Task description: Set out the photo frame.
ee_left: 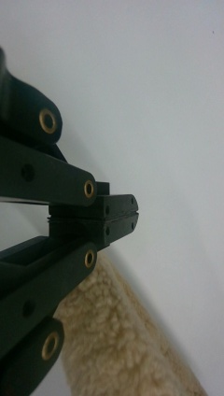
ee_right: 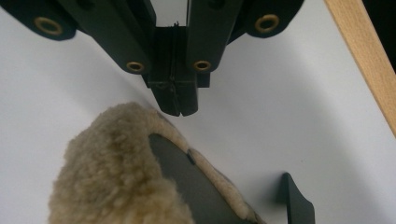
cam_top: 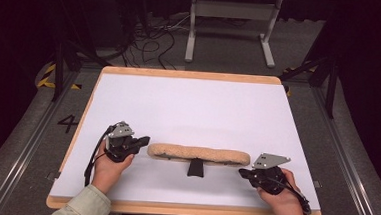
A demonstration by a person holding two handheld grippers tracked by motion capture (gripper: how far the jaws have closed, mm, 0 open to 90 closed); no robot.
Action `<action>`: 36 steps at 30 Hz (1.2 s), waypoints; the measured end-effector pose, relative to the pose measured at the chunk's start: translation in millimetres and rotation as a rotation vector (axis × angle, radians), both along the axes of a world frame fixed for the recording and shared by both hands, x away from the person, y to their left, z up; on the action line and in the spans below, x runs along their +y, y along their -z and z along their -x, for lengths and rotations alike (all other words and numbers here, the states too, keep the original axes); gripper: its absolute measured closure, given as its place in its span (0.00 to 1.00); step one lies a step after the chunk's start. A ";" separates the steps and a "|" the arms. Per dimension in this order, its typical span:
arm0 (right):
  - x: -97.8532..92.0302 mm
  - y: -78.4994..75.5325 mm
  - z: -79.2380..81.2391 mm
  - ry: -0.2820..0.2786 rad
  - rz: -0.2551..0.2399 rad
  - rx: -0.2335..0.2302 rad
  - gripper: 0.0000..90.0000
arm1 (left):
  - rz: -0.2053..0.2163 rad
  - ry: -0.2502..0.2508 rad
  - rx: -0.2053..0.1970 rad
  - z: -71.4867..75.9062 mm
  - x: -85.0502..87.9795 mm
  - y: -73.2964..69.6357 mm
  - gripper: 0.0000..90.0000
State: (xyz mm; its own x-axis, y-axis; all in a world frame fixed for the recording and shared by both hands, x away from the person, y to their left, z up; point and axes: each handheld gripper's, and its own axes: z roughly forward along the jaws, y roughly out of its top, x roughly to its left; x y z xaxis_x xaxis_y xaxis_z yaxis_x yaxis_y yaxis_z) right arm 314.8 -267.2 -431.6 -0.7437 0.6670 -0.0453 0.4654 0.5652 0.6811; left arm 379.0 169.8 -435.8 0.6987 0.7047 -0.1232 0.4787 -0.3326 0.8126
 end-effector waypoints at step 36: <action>5.2 -2.6 -59.1 0.130 -0.031 -0.010 1.00 | -0.017 0.131 0.010 17.7 -1.4 -0.3 1.00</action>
State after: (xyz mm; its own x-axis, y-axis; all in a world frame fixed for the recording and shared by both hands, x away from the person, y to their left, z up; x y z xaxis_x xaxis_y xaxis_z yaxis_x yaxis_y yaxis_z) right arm 374.0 -262.0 -429.0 -0.6503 0.7591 -0.0306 0.5266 0.4794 0.7021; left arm 361.3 168.5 -435.4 0.7839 0.6093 -0.1195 0.4385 -0.4069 0.8013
